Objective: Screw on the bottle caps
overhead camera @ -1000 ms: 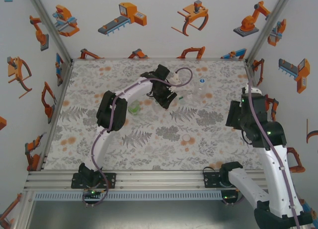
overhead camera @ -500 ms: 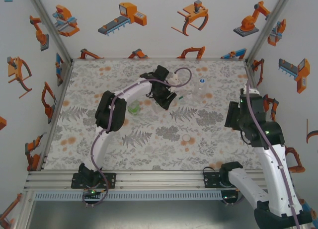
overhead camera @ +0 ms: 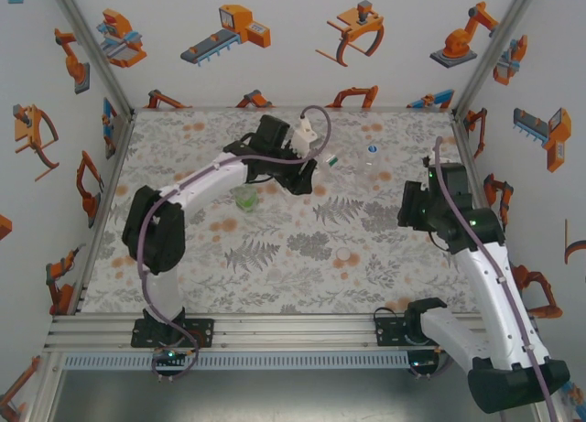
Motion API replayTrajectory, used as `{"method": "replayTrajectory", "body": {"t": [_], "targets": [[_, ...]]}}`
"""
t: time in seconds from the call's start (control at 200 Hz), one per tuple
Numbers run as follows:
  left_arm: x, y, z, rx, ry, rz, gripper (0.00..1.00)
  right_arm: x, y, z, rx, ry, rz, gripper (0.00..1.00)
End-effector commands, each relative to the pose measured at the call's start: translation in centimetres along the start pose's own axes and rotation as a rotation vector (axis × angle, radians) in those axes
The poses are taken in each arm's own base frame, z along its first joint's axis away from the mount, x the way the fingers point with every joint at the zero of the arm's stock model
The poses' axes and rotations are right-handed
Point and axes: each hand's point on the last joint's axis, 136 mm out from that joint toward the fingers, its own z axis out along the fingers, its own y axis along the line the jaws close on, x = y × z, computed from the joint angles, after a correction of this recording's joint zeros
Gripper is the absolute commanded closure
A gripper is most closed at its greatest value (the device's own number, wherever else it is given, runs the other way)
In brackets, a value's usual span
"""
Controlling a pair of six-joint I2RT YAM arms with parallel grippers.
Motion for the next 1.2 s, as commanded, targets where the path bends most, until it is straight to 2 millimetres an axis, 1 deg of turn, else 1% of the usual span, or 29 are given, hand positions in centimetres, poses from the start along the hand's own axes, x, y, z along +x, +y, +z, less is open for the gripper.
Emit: {"method": "replayTrajectory", "body": {"t": [0.0,0.07,0.155,0.3,0.476,0.536,0.591,0.656,0.721,0.736,0.826,0.961,1.097,1.197], "targets": [[-3.7,-1.2,-4.1,0.008,-0.165,0.01,0.56,0.0,1.6,1.2,-0.089,0.007,0.015,0.5],[-4.6,-1.5,-6.7,-0.019,-0.224,0.018,0.56,0.6,2.4,2.2,-0.115,0.032,0.021,0.5],[-5.1,-1.8,-9.9,-0.058,-0.286,0.019,0.56,1.6,3.5,3.5,-0.134,0.068,0.005,0.5],[-4.8,-2.0,-14.8,-0.126,-0.365,0.013,0.57,3.1,5.6,5.4,-0.153,0.118,-0.039,0.5],[-3.1,-2.0,-19.8,-0.22,-0.427,-0.013,0.61,4.8,8.8,7.6,-0.167,0.181,-0.104,0.5],[-2.3,-2.0,-21.3,-0.251,-0.437,-0.022,0.64,5.4,9.7,8.2,-0.168,0.201,-0.122,0.5],[-1.5,-2.1,-22.4,-0.275,-0.442,-0.028,0.71,6.0,10.4,8.8,-0.166,0.221,-0.135,0.5],[-0.6,-2.2,-23.7,-0.303,-0.452,-0.035,0.75,6.6,11.1,9.3,-0.164,0.24,-0.144,0.5],[0.4,-2.2,-24.7,-0.33,-0.457,-0.044,0.78,7.2,11.7,9.9,-0.159,0.255,-0.153,0.5],[0.6,-2.2,-24.9,-0.335,-0.461,-0.047,0.8,7.4,11.8,10.0,-0.158,0.258,-0.155,0.5],[1.5,-2.5,-25.9,-0.346,-0.47,-0.049,1.0,8.5,12.4,10.9,-0.143,0.277,-0.164,0.5],[2.6,-2.7,-26.6,-0.368,-0.466,-0.056,1.0,10.1,12.7,12.0,-0.112,0.302,-0.171,0.5],[3.3,-2.7,-27.2,-0.393,-0.456,-0.052,1.0,11.3,12.3,13.0,-0.082,0.308,-0.159,0.48],[3.6,-2.8,-27.2,-0.397,-0.451,-0.042,0.99,12.1,12.2,13.7,-0.079,0.309,-0.142,0.47]]}}
